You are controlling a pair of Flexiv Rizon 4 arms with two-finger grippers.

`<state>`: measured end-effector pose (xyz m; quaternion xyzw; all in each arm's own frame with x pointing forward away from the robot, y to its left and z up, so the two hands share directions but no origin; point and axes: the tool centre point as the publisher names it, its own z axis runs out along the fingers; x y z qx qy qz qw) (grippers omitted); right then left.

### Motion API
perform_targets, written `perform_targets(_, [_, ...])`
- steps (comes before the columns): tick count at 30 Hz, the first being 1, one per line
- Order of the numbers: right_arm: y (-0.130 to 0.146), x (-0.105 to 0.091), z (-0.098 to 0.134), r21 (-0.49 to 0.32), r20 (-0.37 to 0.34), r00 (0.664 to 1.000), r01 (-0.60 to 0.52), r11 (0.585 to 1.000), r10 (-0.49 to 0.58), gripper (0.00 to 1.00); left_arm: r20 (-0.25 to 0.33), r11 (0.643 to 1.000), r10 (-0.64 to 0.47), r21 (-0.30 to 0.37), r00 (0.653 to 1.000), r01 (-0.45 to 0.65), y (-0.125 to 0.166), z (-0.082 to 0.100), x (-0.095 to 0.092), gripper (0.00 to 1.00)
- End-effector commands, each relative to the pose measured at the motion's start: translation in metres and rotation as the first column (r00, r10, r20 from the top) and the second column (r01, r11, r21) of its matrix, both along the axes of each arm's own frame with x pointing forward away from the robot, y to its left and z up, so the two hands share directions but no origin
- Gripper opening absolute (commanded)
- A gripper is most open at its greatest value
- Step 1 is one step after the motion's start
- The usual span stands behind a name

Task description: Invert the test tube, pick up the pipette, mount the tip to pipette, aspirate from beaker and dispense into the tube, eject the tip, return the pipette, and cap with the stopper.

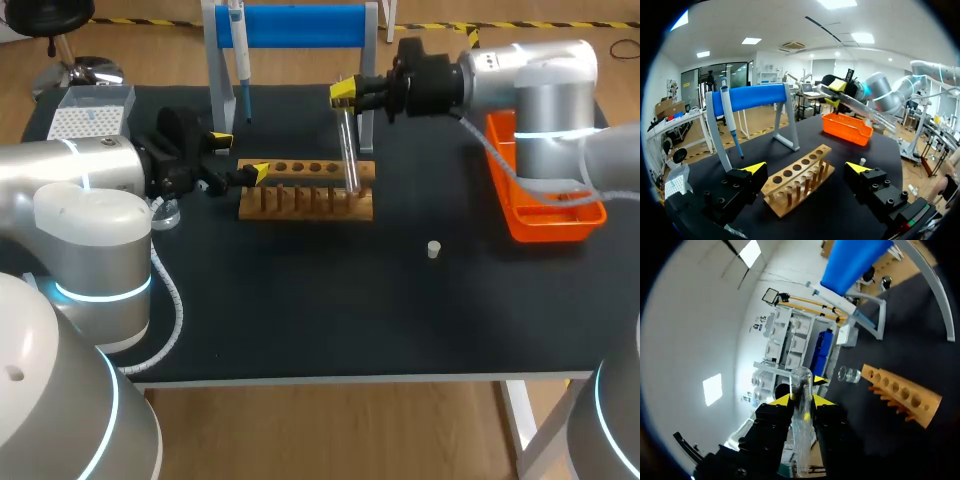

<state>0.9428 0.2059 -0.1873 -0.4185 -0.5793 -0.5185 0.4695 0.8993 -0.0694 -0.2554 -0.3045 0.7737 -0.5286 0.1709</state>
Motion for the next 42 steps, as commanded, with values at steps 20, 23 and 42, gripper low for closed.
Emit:
perform_targets(20, [-0.01,-0.019,-0.013,-0.026,-0.317,0.948,0.016,1.0,-0.023,0.0,0.006,1.0,0.001,-0.006,1.0,-0.001,0.0,-0.002,-0.001,1.0])
perform_targets(23, [-0.009,-0.022,-0.011,0.006,-0.255,0.967,-0.001,1.0,0.003,0.0,0.006,1.0,0.001,-0.006,1.0,-0.001,0.0,-0.002,-0.001,1.0])
perform_targets(42, [-0.015,-0.026,-0.01,0.036,-0.193,0.98,-0.044,0.998,0.05,0.0,0.006,1.0,0.001,-0.006,1.0,-0.001,0.0,-0.002,-0.001,1.0])
